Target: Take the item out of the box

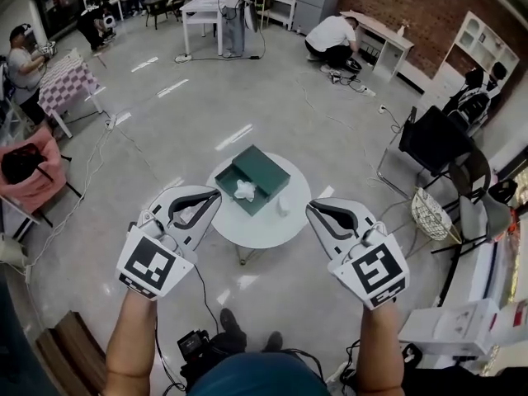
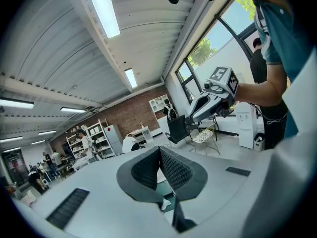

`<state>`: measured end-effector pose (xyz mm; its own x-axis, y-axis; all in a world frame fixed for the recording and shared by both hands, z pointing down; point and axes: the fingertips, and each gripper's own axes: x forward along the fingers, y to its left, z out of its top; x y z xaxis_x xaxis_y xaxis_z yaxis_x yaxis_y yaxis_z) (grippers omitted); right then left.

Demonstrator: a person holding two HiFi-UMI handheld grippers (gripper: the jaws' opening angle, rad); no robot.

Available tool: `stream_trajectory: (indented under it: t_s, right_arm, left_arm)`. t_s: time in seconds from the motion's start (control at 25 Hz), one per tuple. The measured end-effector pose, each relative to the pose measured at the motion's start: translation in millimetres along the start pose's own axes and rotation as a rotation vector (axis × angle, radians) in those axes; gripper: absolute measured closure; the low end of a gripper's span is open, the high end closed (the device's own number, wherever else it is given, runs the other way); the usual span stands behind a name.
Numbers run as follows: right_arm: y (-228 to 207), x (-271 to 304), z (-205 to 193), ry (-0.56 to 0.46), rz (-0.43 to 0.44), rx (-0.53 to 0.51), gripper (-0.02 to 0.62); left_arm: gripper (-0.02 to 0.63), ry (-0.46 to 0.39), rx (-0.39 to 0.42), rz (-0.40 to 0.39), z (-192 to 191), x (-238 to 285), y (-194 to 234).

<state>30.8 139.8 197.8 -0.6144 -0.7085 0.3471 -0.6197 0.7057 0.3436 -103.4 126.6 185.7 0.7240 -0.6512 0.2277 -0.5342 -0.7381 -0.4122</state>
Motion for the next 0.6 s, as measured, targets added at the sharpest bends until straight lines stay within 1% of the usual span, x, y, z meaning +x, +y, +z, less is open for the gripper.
stream_trajectory:
  t_s: [0.16, 0.36, 0.48, 0.6]
  right_arm:
    - [-5.9, 31.8, 11.5, 0.02, -0.026, 0.02, 0.555]
    - [-10.6, 64.3, 24.2, 0.028, -0.035, 0.021, 0.555]
    - [-12.9, 83.7, 27.8, 0.034, -0.025, 0.024, 0.555]
    - [-21.3, 103.5, 25.9, 0.027, -0.005, 0.012, 0.555]
  left_arm:
    - [0.586, -0.019, 0.004, -0.025, -11.7, 3.0, 35.5]
    - [0.586, -0.018, 0.003, -0.04, -26.4, 2.9, 69.1]
    - [0.586, -0.022, -0.002, -0.037, -34.9, 3.5, 84.7]
    - [0.586, -0.005, -0.019, -0.026, -49.4, 9.2, 96.0]
